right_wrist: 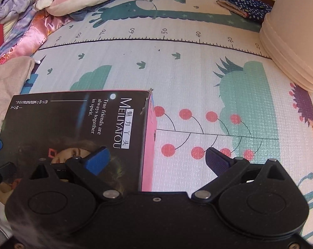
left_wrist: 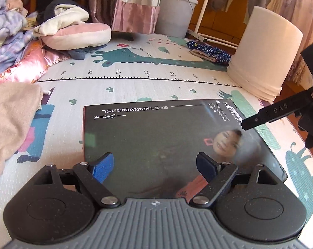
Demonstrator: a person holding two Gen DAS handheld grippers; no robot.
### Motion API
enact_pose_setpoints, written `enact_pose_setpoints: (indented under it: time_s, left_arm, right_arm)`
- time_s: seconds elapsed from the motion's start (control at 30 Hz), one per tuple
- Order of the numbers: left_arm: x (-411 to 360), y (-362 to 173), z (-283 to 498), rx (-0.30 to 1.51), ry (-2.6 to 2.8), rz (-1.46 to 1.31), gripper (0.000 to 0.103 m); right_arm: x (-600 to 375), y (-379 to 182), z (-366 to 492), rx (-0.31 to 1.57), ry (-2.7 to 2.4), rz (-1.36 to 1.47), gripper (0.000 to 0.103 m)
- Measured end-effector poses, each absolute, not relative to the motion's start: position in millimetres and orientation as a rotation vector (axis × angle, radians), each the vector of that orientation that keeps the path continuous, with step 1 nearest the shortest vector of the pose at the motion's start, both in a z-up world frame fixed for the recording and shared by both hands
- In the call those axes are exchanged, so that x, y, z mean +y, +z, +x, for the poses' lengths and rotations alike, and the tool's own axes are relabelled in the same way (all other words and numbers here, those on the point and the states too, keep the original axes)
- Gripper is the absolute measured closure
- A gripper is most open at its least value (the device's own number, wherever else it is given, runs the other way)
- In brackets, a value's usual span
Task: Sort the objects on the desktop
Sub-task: 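Lower the black lid onto the pink box with both tools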
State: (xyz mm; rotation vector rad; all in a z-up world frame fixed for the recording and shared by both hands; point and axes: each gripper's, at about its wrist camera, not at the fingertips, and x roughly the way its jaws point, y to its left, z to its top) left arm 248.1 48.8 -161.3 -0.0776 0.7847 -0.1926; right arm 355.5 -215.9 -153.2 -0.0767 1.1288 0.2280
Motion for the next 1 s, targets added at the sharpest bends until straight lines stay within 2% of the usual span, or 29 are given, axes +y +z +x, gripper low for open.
enact_pose_setpoints:
  time_s: [0.17, 0.33, 0.4, 0.47, 0.67, 1.0]
  left_arm:
    - [24, -166, 253, 0.836, -0.176, 0.102, 0.014]
    - [21, -165, 258, 0.867, -0.155, 0.097, 0.011]
    - [18, -163, 262, 0.903, -0.155, 0.090, 0.005]
    - [14, -160, 264, 0.945, -0.150, 0.094, 0.005]
    - [14, -145, 258, 1.000, -0.076, -0.007, 0.005]
    - [6, -74, 232, 0.969, -0.030, -0.027, 0.004]
  right_arm:
    - [-219, -161, 357, 1.130, 0.232, -0.054, 0.002]
    - [-226, -167, 357, 1.150, 0.223, 0.013, 0.001]
    - [-222, -165, 357, 1.158, 0.219, -0.005, 0.001]
    - [-219, -162, 355, 1.170, 0.213, -0.026, 0.001]
    - [-219, -130, 336, 1.149, 0.211, -0.035, 0.001]
    - [-227, -57, 288, 1.070, 0.199, -0.041, 0.001]
